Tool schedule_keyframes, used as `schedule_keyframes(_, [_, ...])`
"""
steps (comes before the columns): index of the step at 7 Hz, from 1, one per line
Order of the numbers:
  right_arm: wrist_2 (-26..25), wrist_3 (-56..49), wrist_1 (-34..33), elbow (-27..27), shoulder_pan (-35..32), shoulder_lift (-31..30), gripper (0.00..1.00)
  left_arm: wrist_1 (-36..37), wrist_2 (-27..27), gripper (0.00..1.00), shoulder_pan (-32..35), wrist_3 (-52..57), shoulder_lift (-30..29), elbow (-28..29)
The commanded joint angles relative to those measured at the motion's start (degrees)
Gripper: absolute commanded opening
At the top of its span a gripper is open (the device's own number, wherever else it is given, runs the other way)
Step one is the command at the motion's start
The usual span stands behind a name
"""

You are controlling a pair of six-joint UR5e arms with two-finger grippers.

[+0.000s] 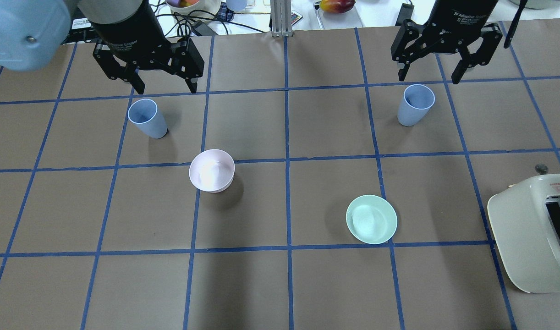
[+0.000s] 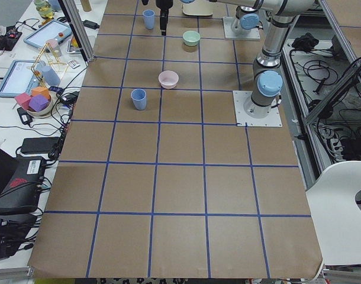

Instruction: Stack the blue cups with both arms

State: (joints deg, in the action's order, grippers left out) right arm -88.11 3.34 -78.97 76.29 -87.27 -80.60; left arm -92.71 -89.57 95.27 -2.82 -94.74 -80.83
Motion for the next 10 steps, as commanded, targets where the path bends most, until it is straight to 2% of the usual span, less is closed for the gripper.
schedule_keyframes(1, [-0.30, 0.09, -0.04, 0.00, 0.00, 0.09, 1.00, -0.02, 0.10, 1.00, -0.09, 0.01, 0.09, -0.12])
schedule_keyframes(6, [-0.83, 0.09, -0.31, -0.35, 0.09, 1.23, 1.00, 0.85, -0.08, 1.00, -0.61, 0.89, 0.09, -1.17])
schedule_keyframes(7, [-0.66, 0.17, -1.44, -0.18, 0.26, 1.40, 1.00, 2.43, -0.34, 1.00, -0.88, -2.24, -1.39, -1.17])
schedule_keyframes(8, [-0.83, -0.17, -5.27, 0.00, 1.05, 2.54, 1.00, 7.32, -0.25, 1.00, -2.79, -3.75, -5.32, -1.52])
schedule_keyframes(10, [-0.39, -1.93, -12.30, -0.61, 5.34, 8.23, 1.00, 17.17, -3.21, 1.00, -8.50, 5.93, -16.21, -1.70])
